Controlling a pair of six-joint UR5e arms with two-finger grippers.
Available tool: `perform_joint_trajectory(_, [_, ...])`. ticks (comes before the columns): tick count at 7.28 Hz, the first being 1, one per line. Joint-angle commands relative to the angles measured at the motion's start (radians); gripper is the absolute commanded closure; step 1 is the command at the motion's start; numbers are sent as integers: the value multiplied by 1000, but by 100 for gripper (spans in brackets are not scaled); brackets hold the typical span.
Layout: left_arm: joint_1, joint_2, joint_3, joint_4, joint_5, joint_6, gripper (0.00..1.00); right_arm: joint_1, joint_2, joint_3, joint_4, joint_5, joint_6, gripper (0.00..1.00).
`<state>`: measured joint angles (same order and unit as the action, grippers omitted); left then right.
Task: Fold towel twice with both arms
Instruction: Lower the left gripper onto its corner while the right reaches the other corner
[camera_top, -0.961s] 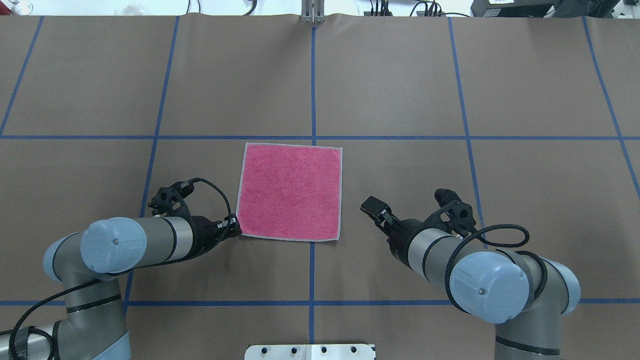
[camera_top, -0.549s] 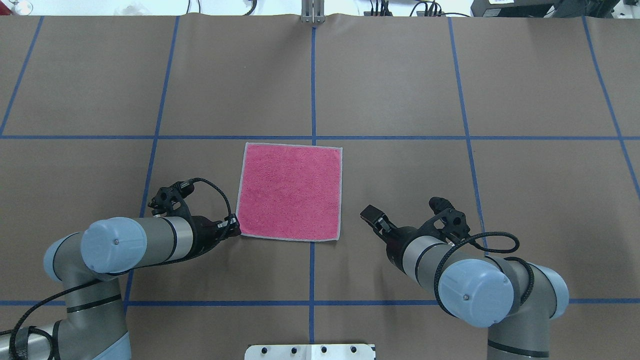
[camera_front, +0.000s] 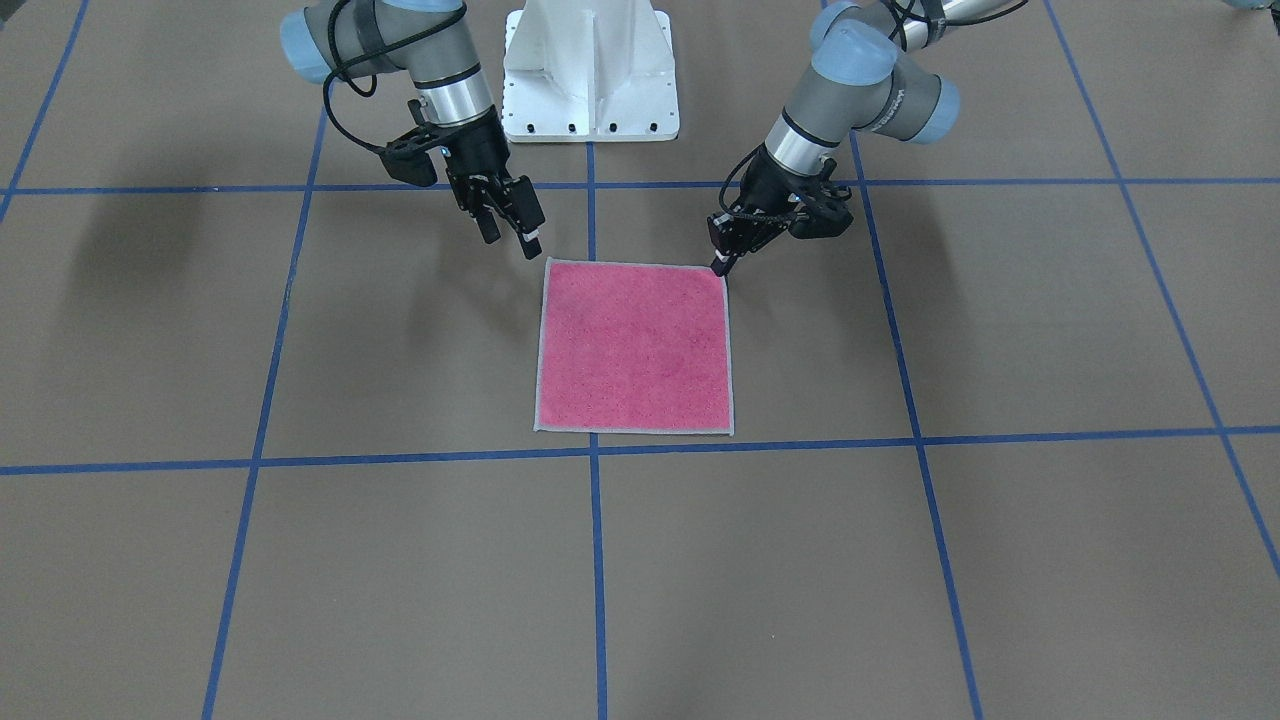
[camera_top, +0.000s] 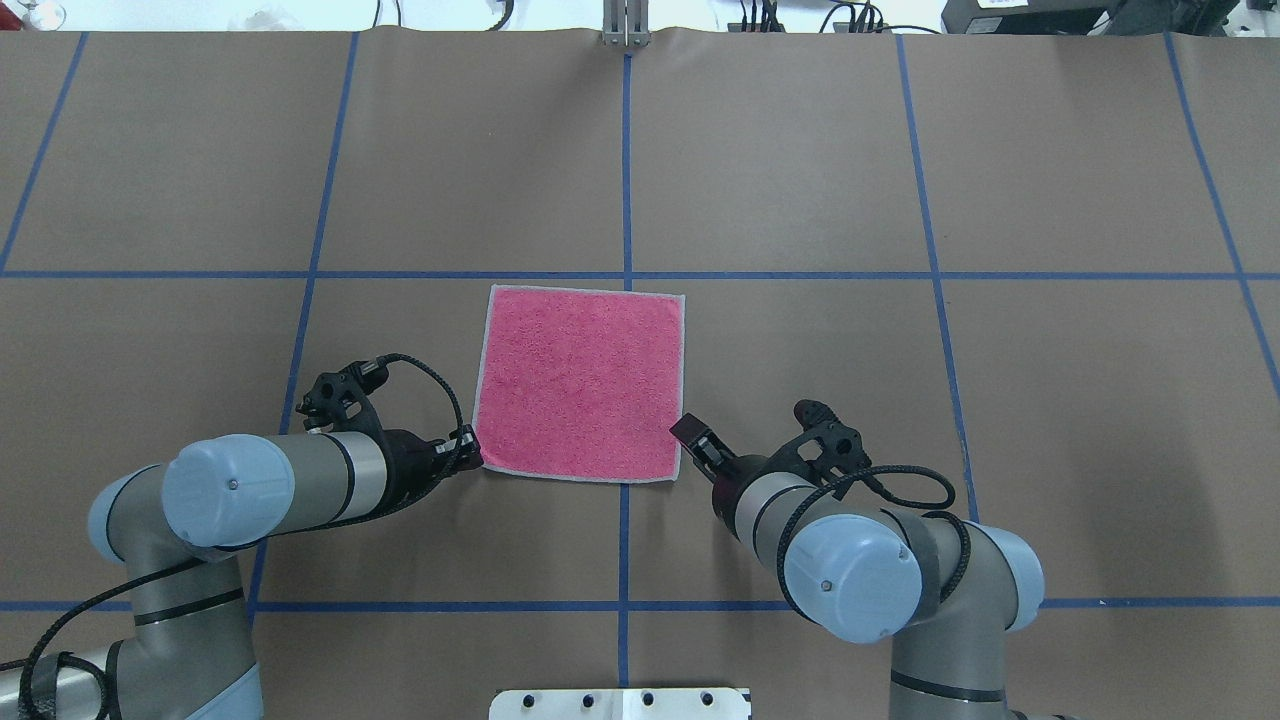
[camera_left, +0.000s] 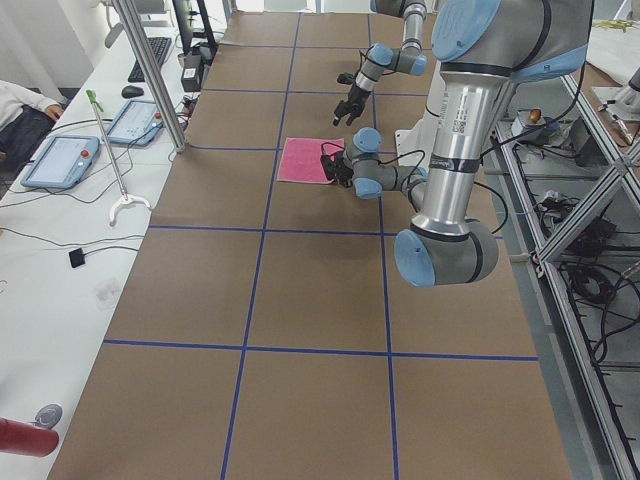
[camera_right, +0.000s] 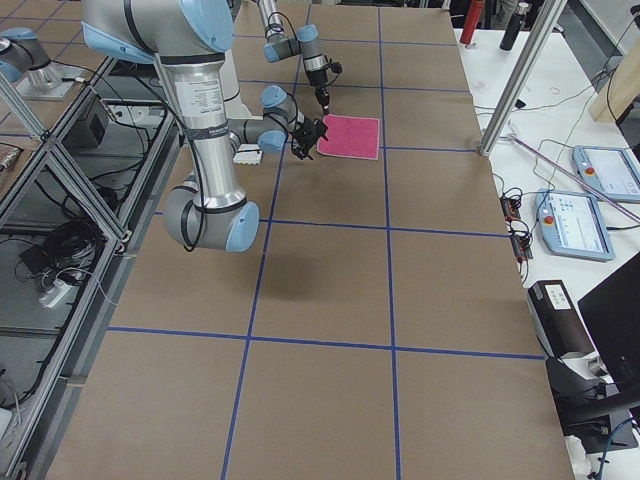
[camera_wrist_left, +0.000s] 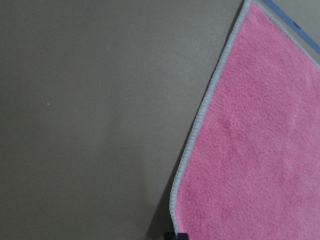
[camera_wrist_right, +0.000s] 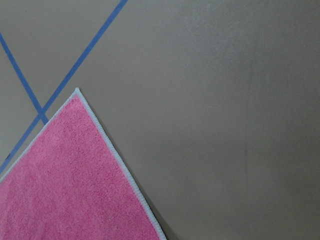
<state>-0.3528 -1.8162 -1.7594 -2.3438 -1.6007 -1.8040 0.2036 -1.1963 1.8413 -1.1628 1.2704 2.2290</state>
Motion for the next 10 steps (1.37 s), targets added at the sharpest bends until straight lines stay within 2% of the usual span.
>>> perform_joint_trajectory(1, [0, 0, 1, 0, 1, 0, 100, -1, 62, -60, -3, 1, 76, 19])
perform_joint_trajectory(2, [0, 0, 1, 0, 2, 0, 100, -3, 67, -68, -14, 1, 99, 27])
perform_joint_trajectory(4, [0, 1, 1, 0, 2, -2, 100, -3, 70, -79, -14, 1, 124, 31])
perform_joint_trajectory(10, [0, 1, 3, 0, 2, 0, 100, -3, 110, -126, -15, 1, 153, 52])
